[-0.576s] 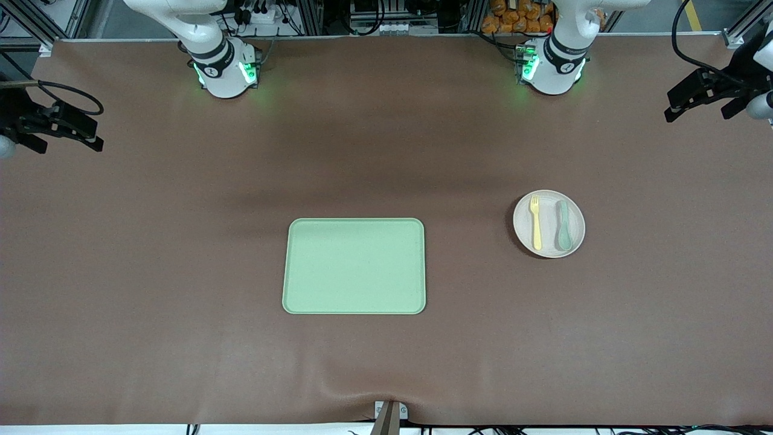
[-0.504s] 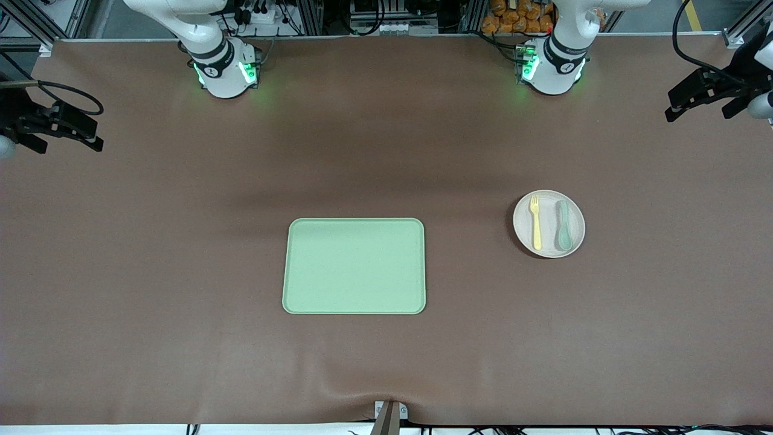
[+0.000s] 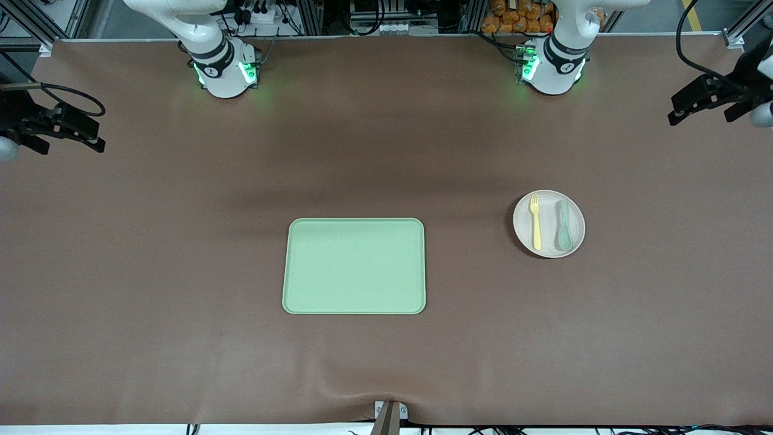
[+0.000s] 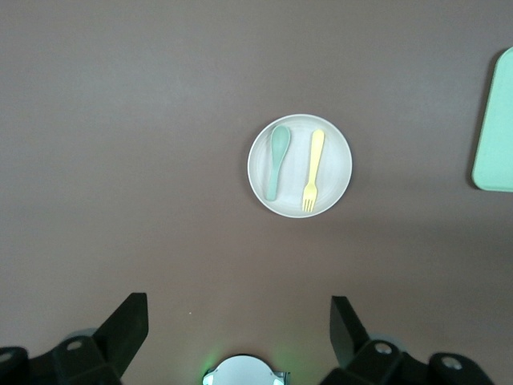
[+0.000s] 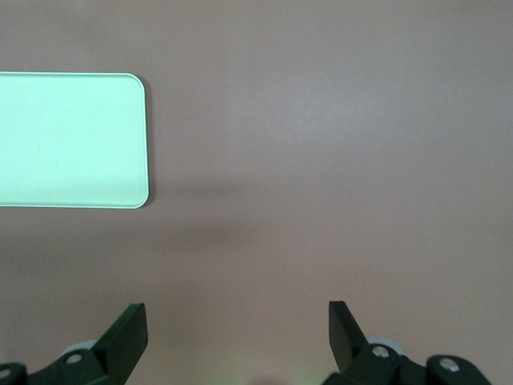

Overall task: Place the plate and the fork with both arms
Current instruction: 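Move the left gripper down toward the white plate, then grasp the rim of the white plate with the left gripper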

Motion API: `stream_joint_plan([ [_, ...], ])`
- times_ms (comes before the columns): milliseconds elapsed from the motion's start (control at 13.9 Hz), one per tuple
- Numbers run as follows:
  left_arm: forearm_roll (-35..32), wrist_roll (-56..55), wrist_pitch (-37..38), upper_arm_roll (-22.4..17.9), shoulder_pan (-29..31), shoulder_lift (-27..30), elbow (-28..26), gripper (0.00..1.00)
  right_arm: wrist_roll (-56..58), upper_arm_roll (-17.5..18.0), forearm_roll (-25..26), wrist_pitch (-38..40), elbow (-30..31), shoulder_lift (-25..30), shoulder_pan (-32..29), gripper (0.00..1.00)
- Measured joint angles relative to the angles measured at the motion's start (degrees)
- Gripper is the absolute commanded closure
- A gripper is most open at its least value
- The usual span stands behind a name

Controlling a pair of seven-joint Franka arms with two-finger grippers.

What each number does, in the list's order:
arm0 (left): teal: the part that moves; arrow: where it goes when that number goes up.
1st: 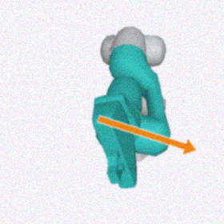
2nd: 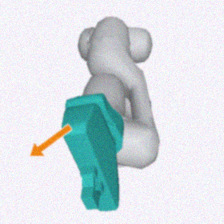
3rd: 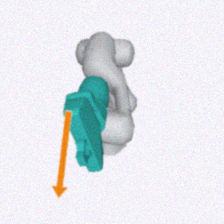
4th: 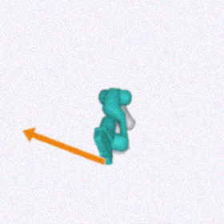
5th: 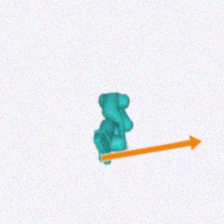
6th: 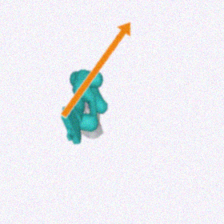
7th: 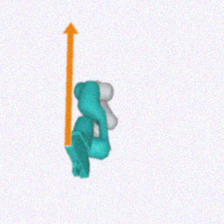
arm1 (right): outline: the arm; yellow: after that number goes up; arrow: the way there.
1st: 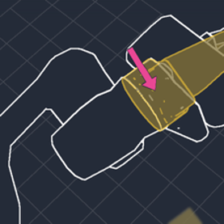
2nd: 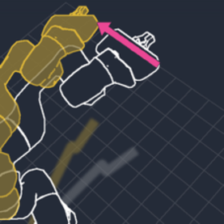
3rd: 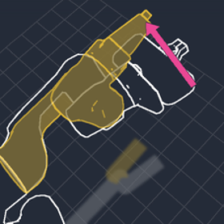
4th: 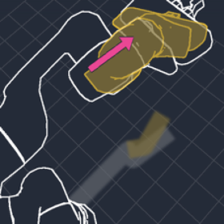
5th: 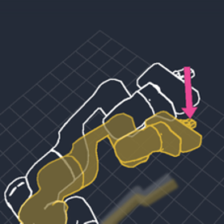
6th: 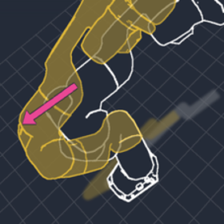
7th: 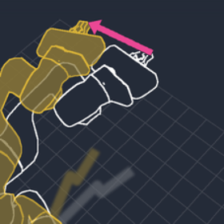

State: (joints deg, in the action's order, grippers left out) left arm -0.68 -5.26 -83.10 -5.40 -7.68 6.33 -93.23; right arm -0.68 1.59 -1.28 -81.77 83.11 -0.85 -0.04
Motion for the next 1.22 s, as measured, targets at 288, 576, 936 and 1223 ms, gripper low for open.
stream_joint_plan([
  [288,0.0,0.98,-7.43,-0.4,1.92,-2.94,-6.8,0.0,0.01,0.02,-0.03,-0.09,0.1,0.0,0.01,0.0],
  [576,0.0,1.06,-25.49,-0.51,2.91,-3.99,-21.21,0.0,0.01,0.06,-0.04,-0.11,0.12,0.0,0.04,0.0],
  [936,0.23,1.04,-46.82,-0.54,3.98,-8.3,-35.16,0.0,0.02,0.07,-0.04,-0.13,0.14,0.0,0.05,0.0],
  [1223,4.79,1.03,-53.37,-0.47,3.99,-14.1,-37.61,0.12,0.02,0.07,-0.04,-0.13,0.16,0.0,0.05,0.0],
])
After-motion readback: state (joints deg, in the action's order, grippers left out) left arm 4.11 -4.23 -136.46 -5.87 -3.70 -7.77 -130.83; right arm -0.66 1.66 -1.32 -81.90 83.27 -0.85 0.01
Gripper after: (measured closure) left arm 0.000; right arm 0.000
